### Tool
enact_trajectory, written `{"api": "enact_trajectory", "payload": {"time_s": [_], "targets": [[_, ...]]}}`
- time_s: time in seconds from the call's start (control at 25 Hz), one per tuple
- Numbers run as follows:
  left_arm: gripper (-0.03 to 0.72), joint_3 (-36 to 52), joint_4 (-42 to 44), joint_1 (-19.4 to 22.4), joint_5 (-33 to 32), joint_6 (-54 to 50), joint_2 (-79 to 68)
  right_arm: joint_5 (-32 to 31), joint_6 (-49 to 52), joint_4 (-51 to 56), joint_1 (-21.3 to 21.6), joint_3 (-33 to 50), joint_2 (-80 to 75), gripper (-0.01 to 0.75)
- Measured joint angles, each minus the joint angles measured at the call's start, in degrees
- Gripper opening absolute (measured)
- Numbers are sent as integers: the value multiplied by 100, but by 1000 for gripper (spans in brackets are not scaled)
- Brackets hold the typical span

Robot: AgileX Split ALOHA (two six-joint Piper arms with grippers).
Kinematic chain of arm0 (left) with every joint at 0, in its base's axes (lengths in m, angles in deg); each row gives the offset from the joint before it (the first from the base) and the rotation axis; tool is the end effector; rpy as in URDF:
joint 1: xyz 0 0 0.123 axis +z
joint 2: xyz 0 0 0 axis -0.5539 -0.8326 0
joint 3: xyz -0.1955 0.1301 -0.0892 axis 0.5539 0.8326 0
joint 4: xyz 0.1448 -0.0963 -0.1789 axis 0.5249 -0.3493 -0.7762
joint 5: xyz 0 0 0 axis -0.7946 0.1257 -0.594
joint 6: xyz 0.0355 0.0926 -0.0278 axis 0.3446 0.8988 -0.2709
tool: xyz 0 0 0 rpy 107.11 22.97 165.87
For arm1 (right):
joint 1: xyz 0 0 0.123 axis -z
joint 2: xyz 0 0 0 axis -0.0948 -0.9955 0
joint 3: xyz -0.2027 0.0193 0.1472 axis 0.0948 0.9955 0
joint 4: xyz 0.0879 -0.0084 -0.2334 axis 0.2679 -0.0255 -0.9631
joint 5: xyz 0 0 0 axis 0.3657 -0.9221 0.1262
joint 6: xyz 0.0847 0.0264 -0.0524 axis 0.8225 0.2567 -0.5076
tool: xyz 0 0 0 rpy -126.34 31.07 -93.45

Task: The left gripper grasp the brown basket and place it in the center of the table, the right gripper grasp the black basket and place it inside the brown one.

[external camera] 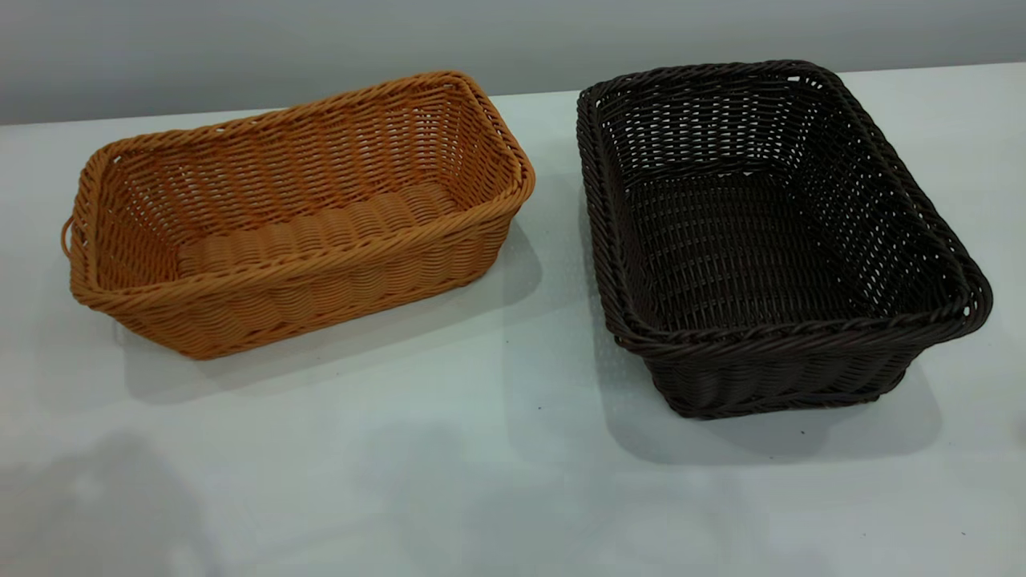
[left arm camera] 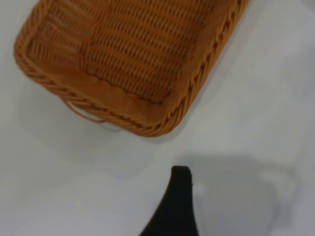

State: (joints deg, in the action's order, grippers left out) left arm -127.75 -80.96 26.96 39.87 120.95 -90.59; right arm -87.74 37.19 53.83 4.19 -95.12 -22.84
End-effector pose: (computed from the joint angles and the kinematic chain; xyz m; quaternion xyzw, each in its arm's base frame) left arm 0.2094 -0.0380 0.2337 0.3795 0.8836 0.0104 0.2742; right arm 0.1947 -0.0023 0.2854 0.1101 0.8969 0.1444 0.4032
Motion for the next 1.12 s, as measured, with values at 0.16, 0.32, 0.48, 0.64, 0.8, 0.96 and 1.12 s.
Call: {"api": "enact_trajectory", "payload": {"time_s": [0.16,0.32,0.48,0.64,0.8,0.96,1.12], "targets": [[635,0,47,-119,268,201,-513,8,-83,140,0,0,-173,455],[635,0,47,-337,766,661,-1098,4,-128,190,0,0,-196,455],[635,0,54,-425,1243,772,-1730,2,-128,204,0,0,-196,455],[635,0,94,-540,1506,955,-2240,-134,-123,316,0,0,-196,455],[635,0,100,-715,1803,1079,-2470,-181,-123,413,0,0,-196,455],[635,0,238,-804,1926,1079,-2599,-181,-129,408,0,0,-196,455],[635,0,224,-804,2204,1087,-2756,-181,-155,408,0,0,-196,455]]}}
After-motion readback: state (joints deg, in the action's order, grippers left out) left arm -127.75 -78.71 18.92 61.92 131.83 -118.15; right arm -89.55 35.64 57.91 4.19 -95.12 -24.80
